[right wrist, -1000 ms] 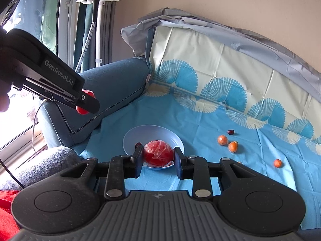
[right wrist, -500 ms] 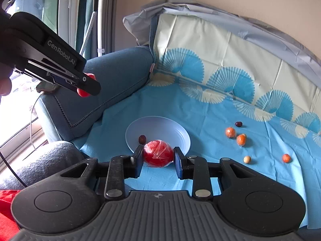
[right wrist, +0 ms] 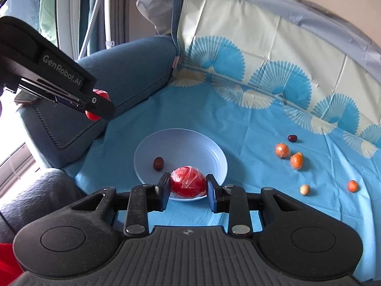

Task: Organize fruits
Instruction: 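Carry both wrapped red fruits to the plate and release them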

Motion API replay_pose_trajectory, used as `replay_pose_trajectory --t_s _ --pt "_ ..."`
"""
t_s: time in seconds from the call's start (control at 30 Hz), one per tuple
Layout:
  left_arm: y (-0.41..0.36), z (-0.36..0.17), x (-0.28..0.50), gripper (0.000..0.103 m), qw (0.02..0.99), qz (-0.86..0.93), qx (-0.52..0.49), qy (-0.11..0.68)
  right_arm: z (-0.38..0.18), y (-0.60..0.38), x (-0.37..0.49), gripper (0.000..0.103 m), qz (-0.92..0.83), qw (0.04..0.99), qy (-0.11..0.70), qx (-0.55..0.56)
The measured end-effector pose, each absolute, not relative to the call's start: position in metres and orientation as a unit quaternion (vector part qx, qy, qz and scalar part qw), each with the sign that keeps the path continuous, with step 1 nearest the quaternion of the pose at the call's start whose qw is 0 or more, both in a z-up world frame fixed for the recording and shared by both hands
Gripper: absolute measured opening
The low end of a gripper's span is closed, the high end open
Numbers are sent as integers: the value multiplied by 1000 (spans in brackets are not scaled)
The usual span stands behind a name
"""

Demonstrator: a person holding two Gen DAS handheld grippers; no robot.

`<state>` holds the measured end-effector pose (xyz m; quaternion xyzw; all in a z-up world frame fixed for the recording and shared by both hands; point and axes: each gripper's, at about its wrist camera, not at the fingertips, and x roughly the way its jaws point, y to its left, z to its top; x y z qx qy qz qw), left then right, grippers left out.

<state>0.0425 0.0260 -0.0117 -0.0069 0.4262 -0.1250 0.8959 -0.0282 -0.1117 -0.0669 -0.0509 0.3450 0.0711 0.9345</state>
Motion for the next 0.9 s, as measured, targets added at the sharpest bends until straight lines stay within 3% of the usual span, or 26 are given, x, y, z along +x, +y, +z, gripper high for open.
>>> replay_pose_trajectory --t_s 0.73,0.77,0.8,0.83,0.87,0.9 --pt "-18 -131 170 30 862 -121 49 490 -168 -122 110 33 75 905 412 -71" --pt "-20 -130 170 33 866 -118 59 482 -170 -122 113 33 80 905 412 -74" --pt "-21 -128 170 54 871 -117 67 473 -171 -121 117 34 88 902 415 -77" --pt "-20 -124 169 87 875 -116 72 464 -170 -120 118 44 95 900 419 -80" --pt "-18 -119 167 99 882 -112 72 452 -169 -119 119 65 95 898 421 -83" --pt "-14 -112 161 103 892 -105 67 434 -165 -119 117 74 92 900 418 -84"
